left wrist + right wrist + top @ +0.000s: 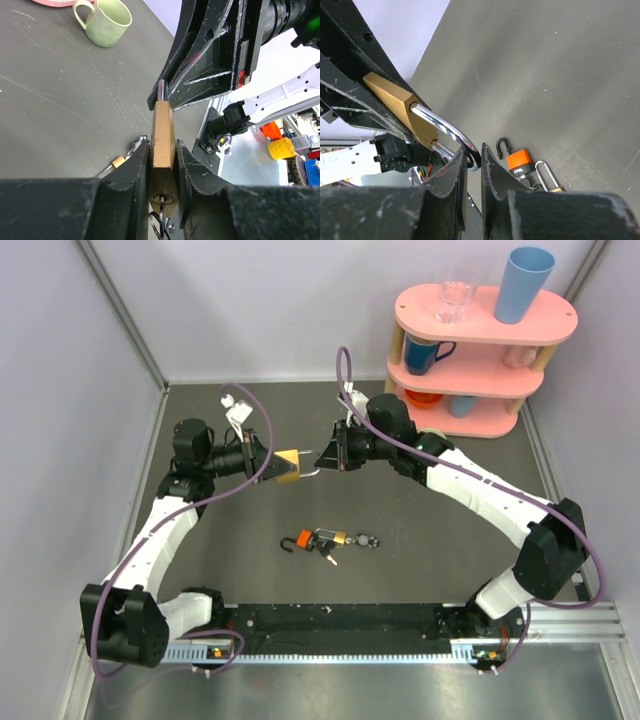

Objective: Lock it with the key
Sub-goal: Lock the lock.

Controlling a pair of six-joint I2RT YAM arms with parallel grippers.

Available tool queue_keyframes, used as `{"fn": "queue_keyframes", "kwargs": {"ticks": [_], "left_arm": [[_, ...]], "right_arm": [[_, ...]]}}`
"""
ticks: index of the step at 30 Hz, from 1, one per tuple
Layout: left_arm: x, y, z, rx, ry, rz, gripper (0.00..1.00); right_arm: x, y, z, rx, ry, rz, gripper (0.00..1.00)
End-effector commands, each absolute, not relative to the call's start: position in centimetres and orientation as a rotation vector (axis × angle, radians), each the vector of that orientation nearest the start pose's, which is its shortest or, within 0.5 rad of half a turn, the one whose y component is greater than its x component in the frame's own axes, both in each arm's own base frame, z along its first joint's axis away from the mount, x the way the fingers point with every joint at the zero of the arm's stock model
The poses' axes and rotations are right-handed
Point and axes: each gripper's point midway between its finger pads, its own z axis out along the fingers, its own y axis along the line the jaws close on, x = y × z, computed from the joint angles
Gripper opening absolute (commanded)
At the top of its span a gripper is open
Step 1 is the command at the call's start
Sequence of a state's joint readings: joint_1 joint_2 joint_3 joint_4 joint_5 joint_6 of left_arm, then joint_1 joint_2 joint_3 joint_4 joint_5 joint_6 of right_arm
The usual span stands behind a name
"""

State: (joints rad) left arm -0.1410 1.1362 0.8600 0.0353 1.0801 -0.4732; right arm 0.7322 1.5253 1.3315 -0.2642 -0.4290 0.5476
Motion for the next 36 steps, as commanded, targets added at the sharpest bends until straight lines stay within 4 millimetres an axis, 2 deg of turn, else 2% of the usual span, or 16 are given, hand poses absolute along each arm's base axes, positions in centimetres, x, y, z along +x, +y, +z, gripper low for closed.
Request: {"fn": "queue_keyframes", "kwargs": {"ticks": [1, 5, 10, 16, 36], "left_arm": [[25.5, -22.8, 29.0, 0.662, 1.715, -1.405, 0.0], [25.4, -23.5, 29.4, 0.666, 1.712, -1.404, 0.0], [25.3, -24.4, 29.9, 0.646, 1.72, -1.385, 0.0], [25.2, -25.3, 30.0, 0.613, 1.728, -1.387, 0.0], [25.5, -25.9, 29.7, 0.579, 1.736, -1.386, 0.0]], "right_arm": [[19.5, 41.5, 38.1, -0.769, 1.76, 1.625, 0.0], [20.0, 42.2, 37.8, -0.733, 1.779, 1.589, 0.0], [21.1, 42.5, 36.3, -0.676, 1.878, 1.451, 0.0], [22.0, 42.8, 35.8, -0.648, 1.873, 1.373, 0.0], [20.0, 42.7, 38.7, -0.706, 1.693, 1.41, 0.0]]}}
